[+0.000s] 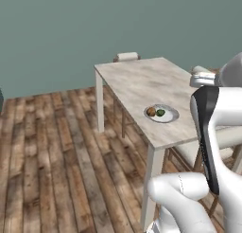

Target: Pick the avocado and bread from the counter and place them on the plate. Then pick the jam from the cabinet and place it next to the plate. Lastly close the cabinet door.

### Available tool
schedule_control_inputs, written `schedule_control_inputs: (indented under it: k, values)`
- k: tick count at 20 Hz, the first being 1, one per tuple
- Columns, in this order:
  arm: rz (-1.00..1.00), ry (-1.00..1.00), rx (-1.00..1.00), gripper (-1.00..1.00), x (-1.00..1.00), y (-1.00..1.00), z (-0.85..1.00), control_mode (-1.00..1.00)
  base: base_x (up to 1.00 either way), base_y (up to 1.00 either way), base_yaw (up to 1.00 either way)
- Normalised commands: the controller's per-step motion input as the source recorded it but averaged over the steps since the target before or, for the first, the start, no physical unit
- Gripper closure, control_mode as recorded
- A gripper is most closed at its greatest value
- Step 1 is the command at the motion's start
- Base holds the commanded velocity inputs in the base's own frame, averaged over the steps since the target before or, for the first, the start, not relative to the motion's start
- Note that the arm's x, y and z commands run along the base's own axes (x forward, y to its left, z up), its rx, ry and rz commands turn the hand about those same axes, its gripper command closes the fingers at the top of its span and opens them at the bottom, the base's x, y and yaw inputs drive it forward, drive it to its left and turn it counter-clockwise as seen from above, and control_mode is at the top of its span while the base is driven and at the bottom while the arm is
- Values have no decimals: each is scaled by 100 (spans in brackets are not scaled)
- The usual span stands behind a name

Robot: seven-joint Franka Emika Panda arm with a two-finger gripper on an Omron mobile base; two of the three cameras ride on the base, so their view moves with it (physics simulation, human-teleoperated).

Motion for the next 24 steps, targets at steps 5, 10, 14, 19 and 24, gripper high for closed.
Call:
schedule_control_inputs:
  k: [5, 10, 14, 19, 24]
  values:
    - [0, 0, 0, 100, 0, 0, 0, 100, 29, -21, 18]
    - [0, 0, 0, 100, 0, 0, 0, 100, 21, -19, 15]
    - [0, 0, 0, 100, 0, 0, 0, 100, 26, -19, 13]
    - [0, 0, 0, 100, 0, 0, 0, 100, 40, -34, 11]
    - [0, 0, 0, 100, 0, 0, 0, 100, 32, -35, 8]
